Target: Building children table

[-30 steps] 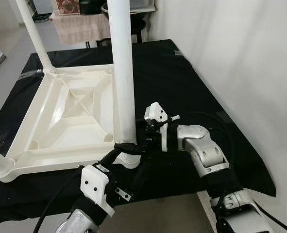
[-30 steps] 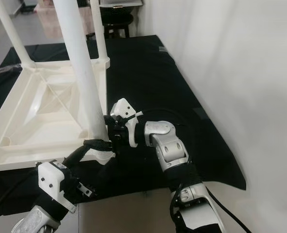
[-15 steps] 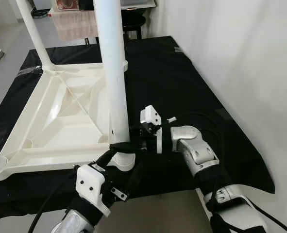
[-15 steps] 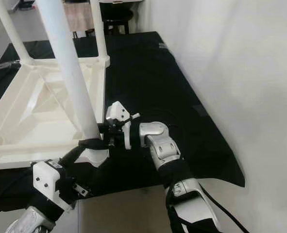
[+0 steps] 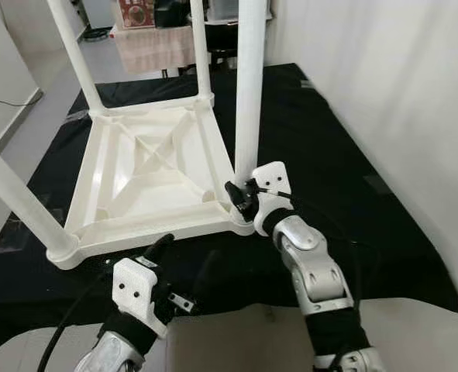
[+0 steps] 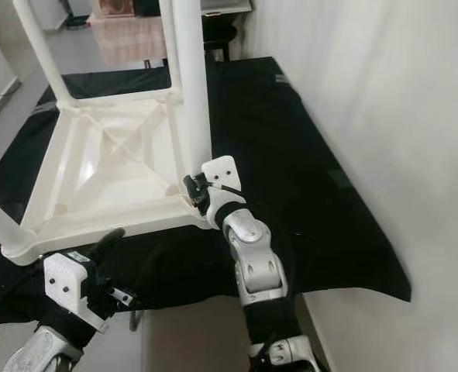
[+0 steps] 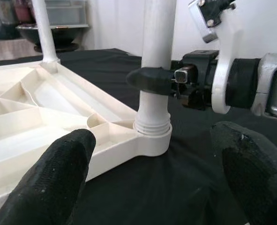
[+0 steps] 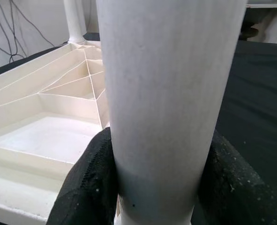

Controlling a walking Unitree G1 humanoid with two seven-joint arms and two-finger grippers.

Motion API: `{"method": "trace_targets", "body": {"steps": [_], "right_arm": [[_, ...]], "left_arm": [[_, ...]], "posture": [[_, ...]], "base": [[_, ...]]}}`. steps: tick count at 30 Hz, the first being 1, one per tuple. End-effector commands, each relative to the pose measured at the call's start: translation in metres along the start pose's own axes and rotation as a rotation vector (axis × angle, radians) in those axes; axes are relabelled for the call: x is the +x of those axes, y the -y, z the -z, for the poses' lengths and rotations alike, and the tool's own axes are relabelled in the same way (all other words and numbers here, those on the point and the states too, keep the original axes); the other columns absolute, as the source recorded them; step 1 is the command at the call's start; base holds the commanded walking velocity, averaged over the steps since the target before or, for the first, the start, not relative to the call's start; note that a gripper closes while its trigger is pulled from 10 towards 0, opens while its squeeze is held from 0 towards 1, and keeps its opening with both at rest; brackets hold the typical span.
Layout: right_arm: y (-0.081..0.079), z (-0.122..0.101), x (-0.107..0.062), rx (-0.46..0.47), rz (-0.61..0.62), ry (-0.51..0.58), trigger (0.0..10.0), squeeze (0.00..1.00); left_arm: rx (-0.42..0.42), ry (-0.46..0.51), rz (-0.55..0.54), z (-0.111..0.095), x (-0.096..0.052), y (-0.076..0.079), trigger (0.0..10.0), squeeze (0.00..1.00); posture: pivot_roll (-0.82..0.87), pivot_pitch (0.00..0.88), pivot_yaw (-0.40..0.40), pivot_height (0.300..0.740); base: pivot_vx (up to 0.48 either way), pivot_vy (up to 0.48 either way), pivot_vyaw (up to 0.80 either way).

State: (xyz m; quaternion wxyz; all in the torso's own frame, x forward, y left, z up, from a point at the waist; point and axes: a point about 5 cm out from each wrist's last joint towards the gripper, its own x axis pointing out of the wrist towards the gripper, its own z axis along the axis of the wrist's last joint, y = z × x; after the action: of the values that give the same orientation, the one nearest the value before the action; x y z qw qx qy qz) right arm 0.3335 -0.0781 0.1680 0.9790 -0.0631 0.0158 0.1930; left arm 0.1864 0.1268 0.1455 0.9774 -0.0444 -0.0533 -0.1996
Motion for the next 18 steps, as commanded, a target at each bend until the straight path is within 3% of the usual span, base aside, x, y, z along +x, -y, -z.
{"method": "trace_targets", "body": {"steps": [1, 3, 4, 6, 7, 10, 12, 13, 14, 15, 17, 18], "right_arm": [[0.008, 0.027, -0.003, 0.005, 0.072, -0.128, 0.0, 0.00], [-0.005, 0.024, -0.003, 0.007, 0.035, -0.141, 0.0, 0.00], [-0.015, 0.019, -0.001, -0.002, -0.027, -0.124, 10.0, 0.00], [-0.025, 0.013, 0.000, -0.014, -0.094, -0.101, 10.0, 0.00], [-0.038, 0.008, 0.000, 0.009, -0.247, -0.073, 10.0, 1.00], [-0.058, -0.011, 0.002, 0.074, -0.520, 0.018, 10.0, 1.00], [-0.061, -0.014, 0.002, 0.056, -0.589, 0.029, 10.0, 1.00], [-0.063, -0.016, 0.003, 0.014, -0.656, 0.046, 10.0, 0.11], [-0.063, -0.016, 0.003, 0.014, -0.656, 0.046, 10.0, 0.11], [-0.065, -0.015, 0.004, -0.016, -0.720, 0.041, 10.0, 0.00], [-0.066, -0.014, 0.006, -0.115, -0.858, 0.043, 10.0, 0.00], [-0.066, -0.014, 0.006, -0.115, -0.858, 0.043, 10.0, 0.00]], "left_arm": [[-0.002, -0.031, -0.006, 0.005, -0.002, -0.003, 10.0, 0.00], [-0.001, -0.032, -0.008, 0.005, -0.002, -0.005, 10.0, 0.00], [-0.002, -0.032, -0.009, 0.005, -0.002, -0.005, 10.0, 0.00], [-0.002, -0.032, -0.009, 0.005, -0.002, -0.006, 10.0, 0.00], [-0.003, -0.031, -0.008, 0.005, -0.001, -0.007, 10.0, 0.00], [-0.003, -0.030, -0.007, 0.004, 0.000, -0.008, 10.0, 0.00], [-0.002, -0.029, -0.007, 0.004, 0.000, -0.008, 10.0, 0.00], [-0.002, -0.028, -0.007, 0.004, 0.001, -0.008, 10.0, 0.00], [-0.002, -0.028, -0.007, 0.004, 0.001, -0.008, 10.0, 0.00], [-0.002, -0.028, -0.006, 0.003, 0.002, -0.008, 10.0, 0.00], [-0.001, -0.026, -0.006, 0.003, 0.003, -0.008, 10.0, 0.00], [-0.001, -0.026, -0.006, 0.003, 0.003, -0.008, 10.0, 0.00]], "posture": [[-0.01, 0.118, 0.025, 0.740], [0.00, 0.114, 0.027, 0.740], [0.00, 0.115, 0.029, 0.740], [0.00, 0.114, 0.031, 0.740], [0.00, 0.116, 0.032, 0.740], [0.01, 0.124, 0.033, 0.740], [0.00, 0.124, 0.031, 0.740], [0.01, 0.127, 0.026, 0.740], [0.01, 0.127, 0.026, 0.740], [0.01, 0.127, 0.026, 0.740], [0.02, 0.128, 0.024, 0.740], [0.02, 0.128, 0.024, 0.740]], "base": [[0.000, 0.000, 0.00], [0.000, 0.000, 0.00], [0.000, 0.000, 0.00], [0.000, 0.000, 0.00], [0.000, 0.000, 0.00], [0.000, 0.000, 0.00], [0.000, 0.000, 0.00], [0.000, 0.000, 0.00], [0.000, 0.000, 0.00], [0.000, 0.000, 0.00], [0.000, 0.000, 0.00], [0.000, 0.000, 0.00]]}}
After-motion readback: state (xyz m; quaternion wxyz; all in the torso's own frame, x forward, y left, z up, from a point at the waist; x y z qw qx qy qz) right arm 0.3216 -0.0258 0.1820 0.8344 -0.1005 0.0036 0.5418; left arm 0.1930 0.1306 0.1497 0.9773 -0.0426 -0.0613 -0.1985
